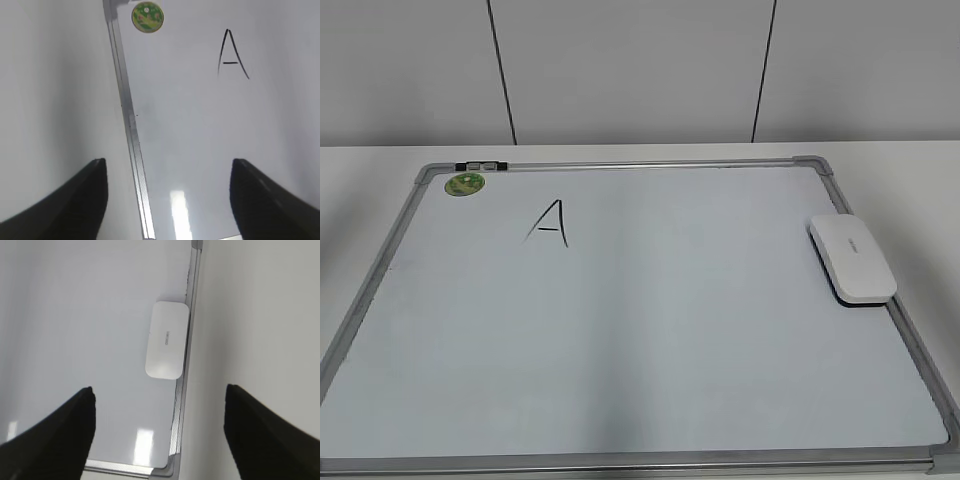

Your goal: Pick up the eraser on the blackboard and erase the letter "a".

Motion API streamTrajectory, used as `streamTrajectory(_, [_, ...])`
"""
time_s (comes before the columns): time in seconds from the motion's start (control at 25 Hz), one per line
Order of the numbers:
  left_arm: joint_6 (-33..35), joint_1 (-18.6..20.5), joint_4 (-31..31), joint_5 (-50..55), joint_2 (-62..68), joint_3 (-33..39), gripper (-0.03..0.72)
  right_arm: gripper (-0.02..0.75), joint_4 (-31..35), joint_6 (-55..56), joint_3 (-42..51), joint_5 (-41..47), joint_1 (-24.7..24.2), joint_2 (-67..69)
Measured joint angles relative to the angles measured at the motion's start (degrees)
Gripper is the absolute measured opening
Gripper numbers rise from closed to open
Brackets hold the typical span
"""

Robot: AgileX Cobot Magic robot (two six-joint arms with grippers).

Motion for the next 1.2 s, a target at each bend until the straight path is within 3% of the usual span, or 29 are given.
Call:
streamTrajectory(0.24, [-3.33,-6.95,2.31,0.98,-10.73,0.13,0.552,0.593,0.0,0.0,8.67,0.22,0.0,-10.48])
streamTrajectory(0.4, [-3.79,-8.96,2.4,1.12,-17.59,3.97,0.551,0.593,1.43,0.4,14.59,0.21,0.0,-17.73])
streamTrajectory(0.76, [-3.92,-9.21,2.89,1.52,-37.22,26.49,0.548,0.591,1.69,0.4,23.44,0.45,0.0,-29.63])
streamTrajectory(1.2, [-4.01,-9.25,3.02,1.74,-57.91,43.55,0.547,0.589,1.87,0.52,37.81,0.45,0.0,-44.64])
